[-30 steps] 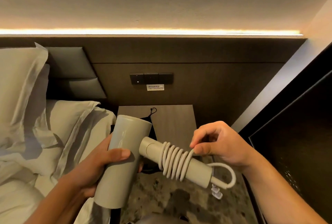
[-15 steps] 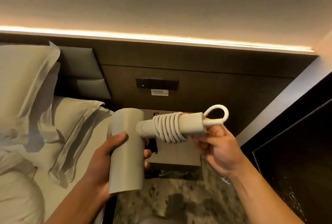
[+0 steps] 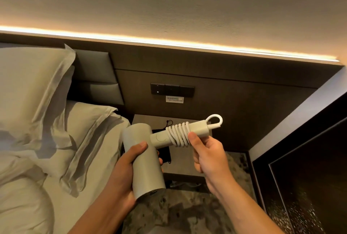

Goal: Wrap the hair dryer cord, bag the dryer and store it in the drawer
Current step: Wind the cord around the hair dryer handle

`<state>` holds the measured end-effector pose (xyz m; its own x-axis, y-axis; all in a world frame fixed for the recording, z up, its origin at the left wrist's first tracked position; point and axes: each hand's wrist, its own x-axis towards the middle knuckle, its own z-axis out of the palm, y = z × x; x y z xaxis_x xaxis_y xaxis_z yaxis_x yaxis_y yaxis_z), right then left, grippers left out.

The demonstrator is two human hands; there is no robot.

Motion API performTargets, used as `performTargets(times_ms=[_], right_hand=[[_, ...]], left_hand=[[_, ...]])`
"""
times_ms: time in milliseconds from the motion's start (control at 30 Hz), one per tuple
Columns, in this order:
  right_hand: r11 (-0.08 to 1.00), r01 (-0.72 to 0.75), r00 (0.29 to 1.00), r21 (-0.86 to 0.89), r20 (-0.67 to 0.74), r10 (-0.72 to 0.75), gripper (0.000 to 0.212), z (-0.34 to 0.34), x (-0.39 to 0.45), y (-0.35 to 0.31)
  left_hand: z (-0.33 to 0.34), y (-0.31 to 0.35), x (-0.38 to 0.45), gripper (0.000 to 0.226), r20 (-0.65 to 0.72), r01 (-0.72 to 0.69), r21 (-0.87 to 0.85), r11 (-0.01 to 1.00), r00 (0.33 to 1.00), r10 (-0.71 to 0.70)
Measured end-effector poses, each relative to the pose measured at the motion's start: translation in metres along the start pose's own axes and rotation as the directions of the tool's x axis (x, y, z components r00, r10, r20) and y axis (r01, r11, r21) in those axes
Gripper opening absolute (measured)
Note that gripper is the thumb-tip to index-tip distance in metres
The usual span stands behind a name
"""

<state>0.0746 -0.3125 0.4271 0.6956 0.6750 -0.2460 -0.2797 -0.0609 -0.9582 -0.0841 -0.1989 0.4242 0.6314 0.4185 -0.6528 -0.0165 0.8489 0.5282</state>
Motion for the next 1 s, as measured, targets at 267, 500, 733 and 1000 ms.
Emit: performTargets(times_ms=[267, 500, 733, 1000], right_hand=[[0.986, -0.163, 0.986, 0.019, -0.025, 0.164, 0.035, 0.041, -0.003, 0.023], [0.96, -0.257, 0.966, -0.112, -0.028, 0.255, 0.045, 0.071, -0.004, 0.039], [0.898, -0.246, 0.969, -0.365, -0.066, 0.239, 0.03, 0.091, -0.016, 0.057], [0.735, -0.097, 0.995, -0.671, -0.056, 0.08, 0.033, 0.087, -0.028, 0.069]], left_hand=[[-0.03, 0.012, -0.007, 0.094, -0.146, -0.123, 0.071, 0.99, 0.981, 0.132], [-0.061, 0.022, -0.004, 0.05, -0.215, -0.389, 0.473, 0.79, 0.819, 0.532], [-0.095, 0.033, 0.0, 0.083, 0.019, -0.486, 0.777, 0.4, 0.653, 0.757], [-0.118, 0.048, 0.008, 0.074, 0.098, -0.462, 0.79, 0.403, 0.744, 0.661]])
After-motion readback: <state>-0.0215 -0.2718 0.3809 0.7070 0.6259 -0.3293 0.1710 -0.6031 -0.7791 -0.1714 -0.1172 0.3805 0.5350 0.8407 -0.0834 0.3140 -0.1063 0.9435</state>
